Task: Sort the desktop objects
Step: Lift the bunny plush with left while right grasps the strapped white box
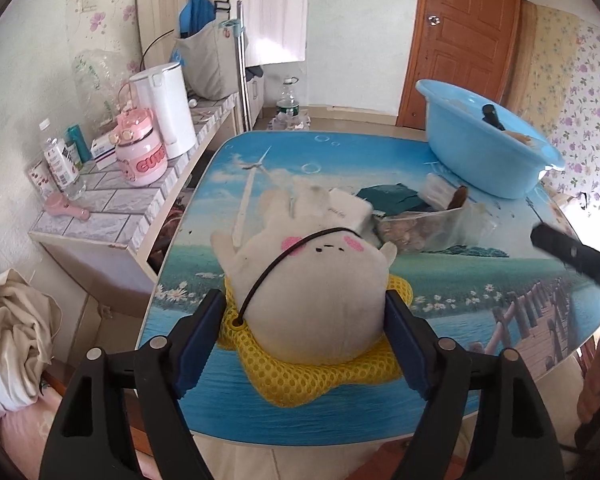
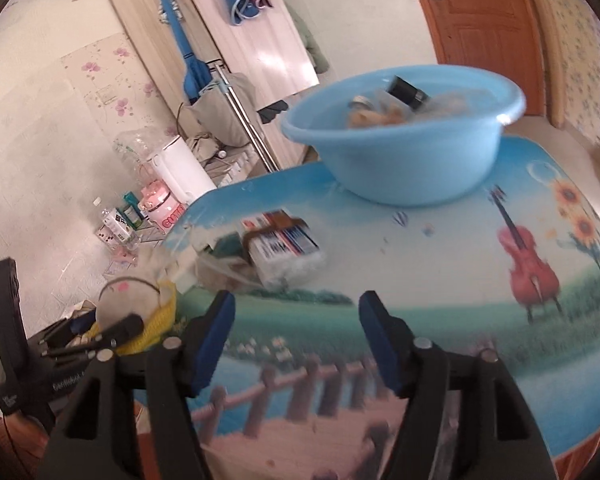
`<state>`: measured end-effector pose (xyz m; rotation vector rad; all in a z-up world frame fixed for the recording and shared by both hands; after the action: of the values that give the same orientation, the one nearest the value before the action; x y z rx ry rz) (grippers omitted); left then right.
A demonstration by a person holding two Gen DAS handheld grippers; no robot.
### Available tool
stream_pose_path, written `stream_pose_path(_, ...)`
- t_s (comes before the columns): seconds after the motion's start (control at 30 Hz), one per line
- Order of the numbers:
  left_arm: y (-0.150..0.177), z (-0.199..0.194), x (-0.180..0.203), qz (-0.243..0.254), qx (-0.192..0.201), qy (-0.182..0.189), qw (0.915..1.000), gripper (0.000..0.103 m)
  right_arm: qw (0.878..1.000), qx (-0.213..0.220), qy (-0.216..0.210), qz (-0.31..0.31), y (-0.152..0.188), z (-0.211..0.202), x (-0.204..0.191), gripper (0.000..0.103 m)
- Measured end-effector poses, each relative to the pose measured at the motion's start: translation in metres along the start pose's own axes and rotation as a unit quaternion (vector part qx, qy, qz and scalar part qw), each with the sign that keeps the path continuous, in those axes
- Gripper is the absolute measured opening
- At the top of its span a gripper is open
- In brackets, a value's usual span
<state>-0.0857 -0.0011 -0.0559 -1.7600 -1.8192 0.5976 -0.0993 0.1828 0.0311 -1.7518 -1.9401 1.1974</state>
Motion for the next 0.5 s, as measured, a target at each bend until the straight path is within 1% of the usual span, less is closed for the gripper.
stream_pose_path(0.07, -0.001, 0.002, -0.003, -0.003, -0.001, 0.006, 1.0, 0.081, 1.0, -0.01, -0.007, 0.0, -0.01, 0.016, -0.002, 0.073)
stream_pose_path(0.2, -0.006, 0.006, -0.003, 0.001, -0.006, 0.014, 0.9999, 0.082, 0.999, -0.046, -0.021, 0.005, -0.016, 0.049, 0.001, 0.073)
stream_pose_path(0.27, -0.005, 0.01, -0.001, 0.001, -0.013, 0.016, 0.9998, 0.085, 0.998, -0.06, -0.022, -0.001, -0.016, 0.062, 0.001, 0.073)
stream_pose_path(0.37, -0.004, 0.014, 0.002, 0.007, -0.014, 0.019, 0.9997, 0.086, 0.997, -0.076, -0.034, -0.001, -0.015, 0.075, -0.002, 0.073)
stream_pose_path(0.4, -0.003, 0.015, 0.003, 0.008, -0.015, 0.019, 0.9997, 0.087, 0.996, -0.082, -0.035, -0.004, -0.014, 0.078, -0.003, 0.069)
stream_pose_path(0.43, -0.003, 0.016, 0.004, 0.009, -0.016, 0.019, 0.9996, 0.087, 0.996, -0.084, -0.035, -0.01, -0.012, 0.079, -0.004, 0.062)
stream_pose_path(0.5, -0.002, 0.018, 0.006, 0.012, -0.018, 0.02, 0.9996, 0.087, 0.996, -0.081, -0.032, -0.02, -0.009, 0.075, -0.005, 0.057)
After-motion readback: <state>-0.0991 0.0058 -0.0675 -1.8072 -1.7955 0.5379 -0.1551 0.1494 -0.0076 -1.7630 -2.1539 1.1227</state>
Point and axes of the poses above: each gripper's, at about its wrist camera, not at the fingertips, and z roughly the way its jaws point, x to its right, y to its underside, the point moved 8 cm from there along z, roughly the way its jaws point, and after that the axes turned 3 degrees about -z, right-handed, at the moved point
